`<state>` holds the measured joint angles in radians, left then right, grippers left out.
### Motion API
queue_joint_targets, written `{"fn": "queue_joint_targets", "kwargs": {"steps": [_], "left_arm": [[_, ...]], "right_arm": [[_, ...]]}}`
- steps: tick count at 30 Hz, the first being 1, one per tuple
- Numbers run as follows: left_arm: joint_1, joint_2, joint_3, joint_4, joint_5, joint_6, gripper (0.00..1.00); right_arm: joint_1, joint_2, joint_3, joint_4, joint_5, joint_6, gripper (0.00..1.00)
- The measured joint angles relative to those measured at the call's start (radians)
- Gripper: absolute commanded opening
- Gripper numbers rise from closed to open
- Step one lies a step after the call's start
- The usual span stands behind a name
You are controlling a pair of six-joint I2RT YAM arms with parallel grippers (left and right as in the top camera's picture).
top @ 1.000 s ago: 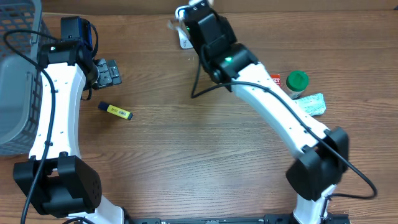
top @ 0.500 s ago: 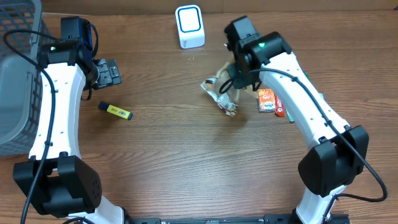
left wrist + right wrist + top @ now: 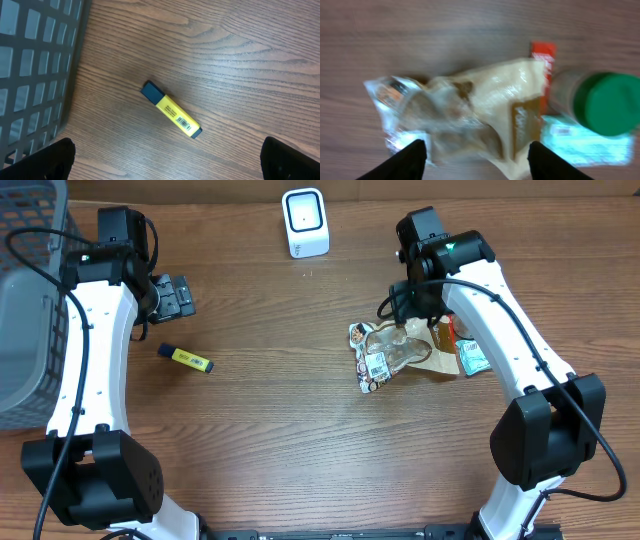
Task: Scan the item barcode
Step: 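Lower the snack bag beside the jar and open the right gripper, then move the right gripper left over the yellow highlighter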
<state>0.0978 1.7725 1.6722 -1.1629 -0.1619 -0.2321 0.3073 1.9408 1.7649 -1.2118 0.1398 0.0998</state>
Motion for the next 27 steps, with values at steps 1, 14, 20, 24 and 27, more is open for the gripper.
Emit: {"fn": "queue_joint_targets", "kwargs": {"steps": [1,14,20,24,27], "left_arm": [[0.000,0.000,0.000,0.000,0.000,0.000,1.00],[0.000,0.000,0.000,0.000,0.000,0.000,1.00],[0.000,0.000,0.000,0.000,0.000,0.000,1.00],[0.000,0.000,0.000,0.000,0.000,0.000,1.00],[0.000,0.000,0.000,0.000,0.000,0.000,1.00]], "right_arm": [[0.001,0.000,0.000,0.028,-0.043,0.021,0.61],[0.208,0.000,-0.087,0.381,-0.383,0.084,0.62],[0.346,0.000,-0.191,0.633,-0.402,0.085,0.62],[0.425,0.004,-0.270,0.812,-0.381,0.089,0.67],[0.486,0.027,-0.308,0.930,-0.340,0.079,0.70]]}}
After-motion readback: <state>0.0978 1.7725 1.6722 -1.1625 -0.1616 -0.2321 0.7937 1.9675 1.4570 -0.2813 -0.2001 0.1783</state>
